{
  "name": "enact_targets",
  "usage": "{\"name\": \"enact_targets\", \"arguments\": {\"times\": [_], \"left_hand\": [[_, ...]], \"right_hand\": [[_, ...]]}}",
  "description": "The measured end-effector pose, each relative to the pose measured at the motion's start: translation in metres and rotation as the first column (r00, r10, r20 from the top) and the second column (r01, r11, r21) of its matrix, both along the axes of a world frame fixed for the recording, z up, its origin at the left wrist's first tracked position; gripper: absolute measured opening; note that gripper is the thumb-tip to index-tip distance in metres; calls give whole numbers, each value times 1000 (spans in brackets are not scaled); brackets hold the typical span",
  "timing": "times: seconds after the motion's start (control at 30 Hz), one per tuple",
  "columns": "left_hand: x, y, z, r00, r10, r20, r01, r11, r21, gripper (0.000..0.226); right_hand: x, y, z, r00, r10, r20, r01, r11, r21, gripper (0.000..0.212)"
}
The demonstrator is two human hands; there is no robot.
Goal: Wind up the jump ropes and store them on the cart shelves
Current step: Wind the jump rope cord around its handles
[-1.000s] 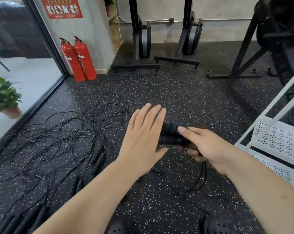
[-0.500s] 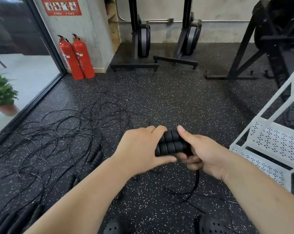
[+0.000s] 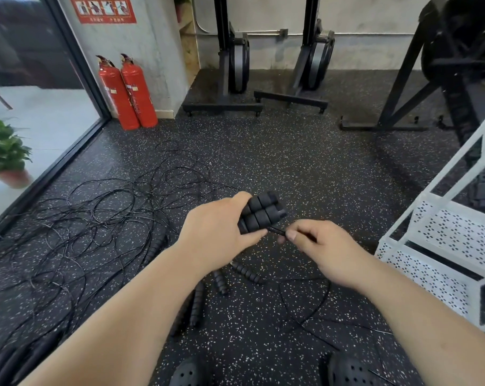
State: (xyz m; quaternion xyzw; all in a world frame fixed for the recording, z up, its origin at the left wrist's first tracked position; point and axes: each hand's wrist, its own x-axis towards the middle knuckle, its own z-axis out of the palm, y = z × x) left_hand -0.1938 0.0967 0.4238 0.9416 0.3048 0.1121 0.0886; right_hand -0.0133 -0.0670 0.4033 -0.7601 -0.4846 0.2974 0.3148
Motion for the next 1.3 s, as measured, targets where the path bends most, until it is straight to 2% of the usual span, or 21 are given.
{"name": "enact_targets", "arguments": {"times": [0.07,0.2,0.3,0.37,0.43,0.53,0.6,0.67,0.73,0.83,1.0,1.07,1.17,1.23,1.3], "left_hand": [[0,5,-5,997,54,-56,-52,998,35,51],[-1,10,-14,990,109,-90,-100,990,99,50],[1,9,-19,988,110,-110,-95,986,136,48],[1,7,-21,988,80,-131,-62,988,140,48],[2,3,-21,987,13,-162,9,991,136,49],[3,-11,-20,956,-167,-240,198,974,110,49],[6,-24,-16,918,-294,-264,330,938,104,47],[7,-34,-9,893,-378,-243,416,901,127,43],[8,-39,0,886,-412,-213,444,886,135,42],[8,-48,10,891,-434,-135,448,888,100,46],[3,-60,24,893,-449,24,449,892,-42,45],[0,-62,26,899,-433,59,437,893,-108,44],[-2,-62,27,912,-399,93,409,882,-235,47],[-3,-56,28,924,-370,95,380,865,-327,47],[-3,-48,28,937,-337,93,345,846,-407,46]], "right_hand": [[-9,1,5,970,5,243,-1,1000,-19,22],[-26,-1,17,792,48,608,-44,999,-22,30],[-29,-3,23,670,20,742,-129,987,91,26],[-24,-5,27,674,10,739,-204,964,173,23],[-15,-7,31,763,39,645,-233,948,217,19],[0,-9,39,944,70,321,-146,965,218,7],[8,-11,43,988,69,136,-92,981,171,9],[18,-13,44,996,67,56,-74,988,136,13],[25,-15,44,997,76,-11,-74,989,127,18],[33,-21,41,979,70,-191,-34,982,185,21],[32,-24,31,906,55,-420,61,964,258,46],[26,-23,25,857,44,-514,108,959,262,49],[11,-20,25,766,-9,-643,213,947,240,49],[0,-16,22,721,-54,-691,267,942,205,41],[-11,-10,13,728,-128,-674,315,935,162,30]]}}
